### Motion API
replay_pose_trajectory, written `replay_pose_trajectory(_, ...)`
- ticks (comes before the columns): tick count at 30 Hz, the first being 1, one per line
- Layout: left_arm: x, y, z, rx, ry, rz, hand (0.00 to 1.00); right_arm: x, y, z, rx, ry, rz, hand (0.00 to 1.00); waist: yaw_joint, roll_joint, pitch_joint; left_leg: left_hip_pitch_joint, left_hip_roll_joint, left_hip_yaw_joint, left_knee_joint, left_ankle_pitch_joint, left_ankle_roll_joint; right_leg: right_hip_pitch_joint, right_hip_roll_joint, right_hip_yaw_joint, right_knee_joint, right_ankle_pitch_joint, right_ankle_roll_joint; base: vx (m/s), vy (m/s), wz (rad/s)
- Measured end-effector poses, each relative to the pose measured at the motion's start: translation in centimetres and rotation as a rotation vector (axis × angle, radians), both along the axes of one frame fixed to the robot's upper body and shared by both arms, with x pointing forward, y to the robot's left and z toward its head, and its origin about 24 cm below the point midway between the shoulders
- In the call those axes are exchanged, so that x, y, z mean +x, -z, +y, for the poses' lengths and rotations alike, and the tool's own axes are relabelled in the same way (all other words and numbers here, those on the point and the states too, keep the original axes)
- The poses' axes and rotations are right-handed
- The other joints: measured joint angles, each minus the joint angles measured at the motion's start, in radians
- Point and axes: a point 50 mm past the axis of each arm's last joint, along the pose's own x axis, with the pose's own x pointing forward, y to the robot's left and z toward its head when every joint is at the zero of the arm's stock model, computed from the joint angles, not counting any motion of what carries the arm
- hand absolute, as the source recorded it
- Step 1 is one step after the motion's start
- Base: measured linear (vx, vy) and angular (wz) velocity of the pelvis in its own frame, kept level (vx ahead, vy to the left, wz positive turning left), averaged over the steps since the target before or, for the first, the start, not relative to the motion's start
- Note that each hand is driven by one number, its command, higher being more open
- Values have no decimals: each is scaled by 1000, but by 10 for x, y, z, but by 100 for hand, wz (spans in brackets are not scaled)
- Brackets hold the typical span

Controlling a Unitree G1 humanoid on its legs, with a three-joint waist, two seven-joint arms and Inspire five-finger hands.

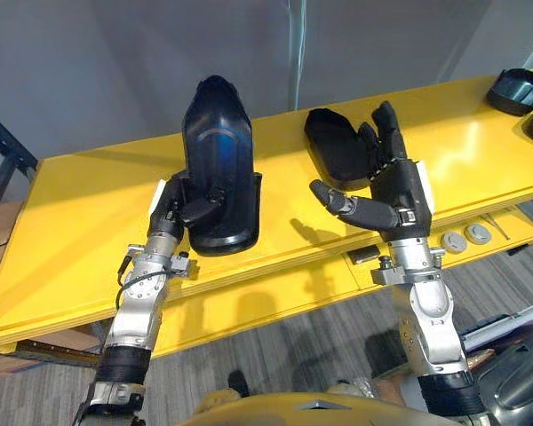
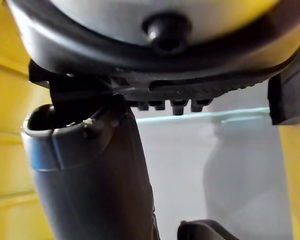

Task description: Walk over and take three plastic housings, then place them on the shelf

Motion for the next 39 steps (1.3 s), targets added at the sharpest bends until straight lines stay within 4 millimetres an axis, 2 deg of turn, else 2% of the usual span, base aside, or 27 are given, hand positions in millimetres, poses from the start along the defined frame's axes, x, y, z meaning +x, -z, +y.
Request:
replay_pose_trajectory(8, 18, 10, 0, -84, -60, 74, 0, 7, 11, 17, -4, -123, 92, 100, -18, -1, 0, -3, 14, 12, -4, 11, -2, -13, 15, 16, 0, 8, -5, -54, 6, -6)
replay_pose_trajectory(13, 39, 9, -1, -98, -120, 119, 0, 9, 13, 41, -30, -251, 118, 100, -18, -11, 2, -35, 45, 20, -4, 33, -13, -53, 39, 38, -2, 15, -21, -78, -20, -7)
replay_pose_trajectory(14, 42, 9, -3, -95, -121, 127, 100, 9, 12, 43, -31, -259, 115, 100, -18, -14, 4, -35, 47, 21, -4, 34, -13, -54, 41, 39, -2, 17, -23, -62, -37, -4)
replay_pose_trajectory(19, 50, 8, -8, -87, -144, 150, 100, 11, 12, 50, -43, -296, 127, 100, -17, -30, 8, -39, 57, 22, -4, 42, -17, -54, 52, 41, -17, 28, -28, -16, -10, -1)
replay_pose_trajectory(22, 51, 13, -9, -19, -162, 180, 100, 11, 13, 53, -49, -308, 148, 100, -21, -30, 8, -40, 57, 25, -4, 45, -13, -55, 53, 45, -19, 33, -27, 0, 1, -2)
replay_pose_trajectory(31, 58, 6, -12, 125, -205, 171, 100, 13, 12, 58, -47, -325, 155, 100, -23, -31, 10, -41, 68, 30, -4, 47, -19, -56, 67, 50, -32, 36, -29, 0, 0, 0)
replay_pose_trajectory(39, 61, 2, -9, 115, -324, 160, 100, 13, 14, 61, -50, -338, 174, 100, -27, -32, 24, -33, 68, 38, -3, 45, -22, -54, 72, 63, -33, 40, -30, 4, -2, -4)
